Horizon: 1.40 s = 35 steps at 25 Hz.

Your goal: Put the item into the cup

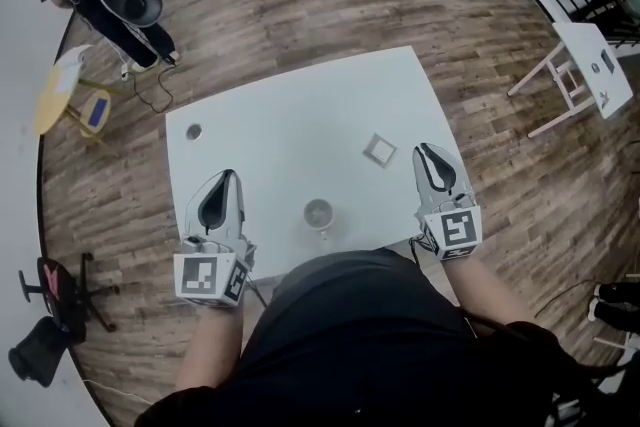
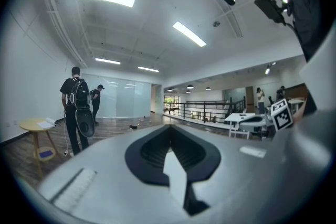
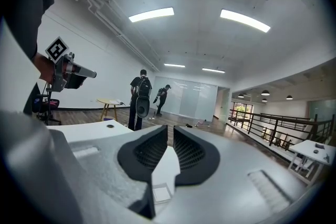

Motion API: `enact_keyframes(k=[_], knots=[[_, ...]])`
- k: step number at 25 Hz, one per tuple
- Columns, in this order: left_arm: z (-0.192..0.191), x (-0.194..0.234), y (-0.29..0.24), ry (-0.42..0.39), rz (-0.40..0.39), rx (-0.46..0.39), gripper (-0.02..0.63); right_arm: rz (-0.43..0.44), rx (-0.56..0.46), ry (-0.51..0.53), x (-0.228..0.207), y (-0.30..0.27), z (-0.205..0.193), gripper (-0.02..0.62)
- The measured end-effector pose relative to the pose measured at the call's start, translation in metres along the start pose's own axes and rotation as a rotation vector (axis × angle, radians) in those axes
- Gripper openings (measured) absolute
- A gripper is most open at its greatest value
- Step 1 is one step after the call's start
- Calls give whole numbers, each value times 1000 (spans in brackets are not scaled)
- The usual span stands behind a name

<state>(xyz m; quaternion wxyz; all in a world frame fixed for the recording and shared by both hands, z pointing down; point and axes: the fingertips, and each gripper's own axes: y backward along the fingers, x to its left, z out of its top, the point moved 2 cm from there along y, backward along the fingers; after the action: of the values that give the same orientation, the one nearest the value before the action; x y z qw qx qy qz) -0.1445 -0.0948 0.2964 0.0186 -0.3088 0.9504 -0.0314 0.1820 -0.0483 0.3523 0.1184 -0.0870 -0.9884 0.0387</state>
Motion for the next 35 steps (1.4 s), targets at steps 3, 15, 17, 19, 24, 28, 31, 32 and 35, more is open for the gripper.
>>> enact_keyframes(k=[3,15,17,19,24,28,31,32,35], knots=[[-4,1,3,9,10,8,-2,7,-2,2,-1,1,0,24],[-8,11,6,-15,36,37,-2,17,3,-61,0,-8,-5,3],[-8,13,7,-23,34,39,-2,18,14,-85,0,-9,-8,2],[-8,14,9,-24,34,36,-2,15,25,-100,-1,-9,-11,2],[-6,12,13,-15,39,18,-2,5,34,-111,-1,-5,-14,2],[-1,10,18,-31,32,2,-2,-6,44,-140,0,-1,-20,0],[-1,11,20,-31,30,3,-2,-16,51,-154,0,1,-22,0],[-1,12,21,-32,30,4,-2,-18,51,-157,1,1,-23,1],[-1,16,25,-31,34,9,-2,-22,54,-172,4,0,-24,0]])
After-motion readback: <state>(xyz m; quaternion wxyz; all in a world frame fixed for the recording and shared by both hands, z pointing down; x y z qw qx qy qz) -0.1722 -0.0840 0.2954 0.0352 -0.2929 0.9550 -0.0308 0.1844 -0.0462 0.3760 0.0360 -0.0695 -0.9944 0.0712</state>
